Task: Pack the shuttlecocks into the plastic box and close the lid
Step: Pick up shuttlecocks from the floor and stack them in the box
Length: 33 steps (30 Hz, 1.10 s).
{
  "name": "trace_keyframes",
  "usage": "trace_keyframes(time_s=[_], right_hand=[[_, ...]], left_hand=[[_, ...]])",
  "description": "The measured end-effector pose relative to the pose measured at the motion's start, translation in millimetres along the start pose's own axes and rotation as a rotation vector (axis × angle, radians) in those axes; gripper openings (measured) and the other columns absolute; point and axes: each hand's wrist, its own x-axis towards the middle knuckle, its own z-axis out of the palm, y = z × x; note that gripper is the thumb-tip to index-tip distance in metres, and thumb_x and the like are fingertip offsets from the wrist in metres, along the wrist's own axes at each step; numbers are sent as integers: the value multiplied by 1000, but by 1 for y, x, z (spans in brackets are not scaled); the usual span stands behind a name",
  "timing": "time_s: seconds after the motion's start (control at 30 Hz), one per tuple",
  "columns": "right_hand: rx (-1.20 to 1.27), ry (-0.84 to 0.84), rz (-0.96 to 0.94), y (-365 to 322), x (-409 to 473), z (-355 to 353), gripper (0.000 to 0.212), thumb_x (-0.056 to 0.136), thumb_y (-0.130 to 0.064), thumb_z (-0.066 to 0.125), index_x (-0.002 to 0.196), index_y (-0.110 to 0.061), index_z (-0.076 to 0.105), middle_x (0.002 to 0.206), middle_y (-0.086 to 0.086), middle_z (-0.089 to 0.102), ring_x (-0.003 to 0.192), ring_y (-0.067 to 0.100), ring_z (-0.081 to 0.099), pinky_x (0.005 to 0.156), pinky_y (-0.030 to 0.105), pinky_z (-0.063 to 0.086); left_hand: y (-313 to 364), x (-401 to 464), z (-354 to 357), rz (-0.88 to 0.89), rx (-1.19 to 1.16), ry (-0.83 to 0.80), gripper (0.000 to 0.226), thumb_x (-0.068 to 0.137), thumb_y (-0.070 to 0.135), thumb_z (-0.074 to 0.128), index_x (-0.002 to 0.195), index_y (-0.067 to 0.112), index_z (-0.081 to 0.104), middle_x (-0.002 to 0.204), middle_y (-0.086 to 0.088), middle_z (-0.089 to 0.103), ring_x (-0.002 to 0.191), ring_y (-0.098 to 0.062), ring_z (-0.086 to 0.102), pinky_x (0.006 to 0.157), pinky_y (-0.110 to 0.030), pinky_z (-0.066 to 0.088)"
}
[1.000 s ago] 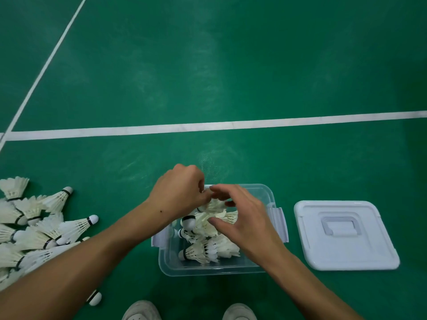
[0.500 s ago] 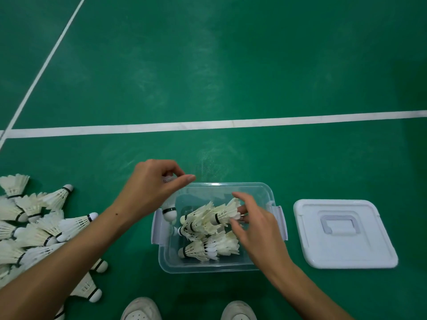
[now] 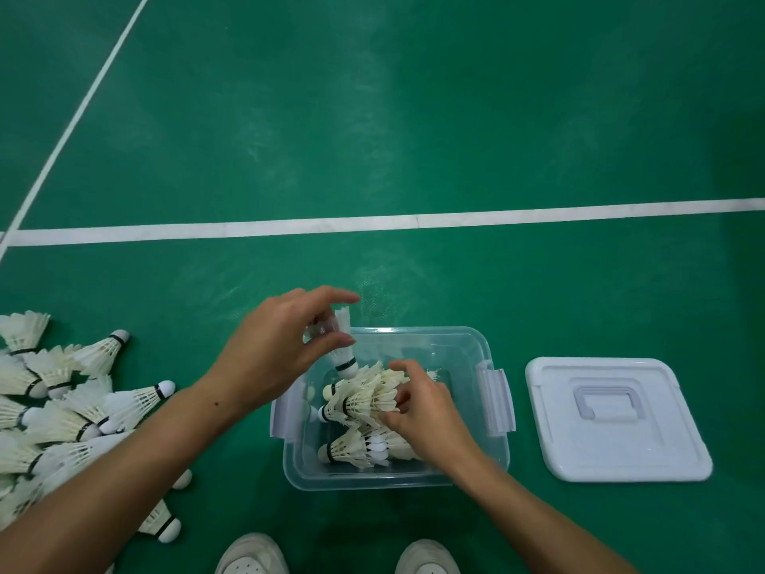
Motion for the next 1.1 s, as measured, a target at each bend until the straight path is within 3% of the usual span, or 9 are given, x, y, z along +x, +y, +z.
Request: trace_keyframes(time_s=[0.1, 0.27, 0.47, 0.57, 0.73, 0.83, 0.9, 1.0, 1.1], right_hand=[[57, -32, 12, 3, 2, -5, 75, 86, -19, 87, 148, -26, 47, 85, -8, 62, 76, 4, 60, 72, 18, 53], [36, -45, -30, 4, -11, -23, 77, 83, -32, 89, 148, -31, 47, 102, -13, 69, 97, 0, 66, 91, 26, 58], [103, 175, -165, -20, -21, -63, 58, 83, -28, 88, 134, -31, 62, 116, -20, 70, 113, -3, 64, 96, 22, 57], [48, 175, -312, -32, -20, -68, 54, 85, -26, 86, 133, -32, 63, 125, -23, 66, 123, 0, 58, 102, 21, 51], [-92, 180, -412, -30, -16, -59, 40, 90, -28, 82, 127, -29, 68, 105, -25, 63, 112, -2, 57, 96, 17, 46], [-194, 260, -460, -22, -20, -62, 27, 91, -25, 81, 116, -22, 72, 103, -16, 68, 99, 0, 59, 86, 14, 46], [-251, 338, -424, -13, -26, -67, 22, 91, -23, 81, 110, -23, 70, 102, -13, 71, 90, 3, 62, 80, 20, 51], [-298, 396, -314, 2, -35, -67, 20, 90, -19, 81, 103, -24, 66, 92, -15, 66, 81, 8, 63, 73, 29, 55], [-336, 385, -220, 10, -38, -56, 19, 88, -16, 82, 96, -22, 66, 86, -11, 66, 78, 12, 61, 71, 34, 56]], left_hand=[[0, -1, 3, -23, 21, -20, 54, 81, 45, 83, 130, 31, 63, 90, 19, 69, 87, -6, 66, 82, -35, 57], [-5, 2, 2, 126, 80, -80, 28, 87, 60, 66, 96, 36, 78, 88, 27, 67, 88, -10, 56, 76, -40, 52], [-2, 10, 9, 182, 145, -347, 17, 93, 54, 67, 96, 39, 73, 123, 19, 53, 113, -12, 48, 94, -35, 48], [4, 16, 16, 150, 69, -476, 6, 97, 43, 72, 95, 38, 71, 133, 18, 43, 108, -5, 57, 95, -35, 50], [14, 24, 24, 168, -95, -373, 5, 95, 33, 77, 97, 30, 73, 127, 16, 53, 103, 0, 61, 91, -28, 53], [18, 21, 27, 121, -255, -242, 26, 91, 27, 82, 112, 31, 66, 125, 15, 56, 106, -5, 67, 89, -24, 57], [16, 16, 30, 36, -267, -220, 42, 88, 29, 85, 121, 36, 61, 126, 20, 56, 106, -2, 67, 89, -22, 58], [9, 2, 39, -47, -48, -389, 60, 84, 39, 86, 135, 39, 53, 130, 25, 51, 112, 5, 57, 104, -25, 53], [7, -12, 55, 19, 204, -559, 81, 85, 41, 85, 152, 31, 41, 146, 15, 45, 134, -7, 44, 113, -26, 40]])
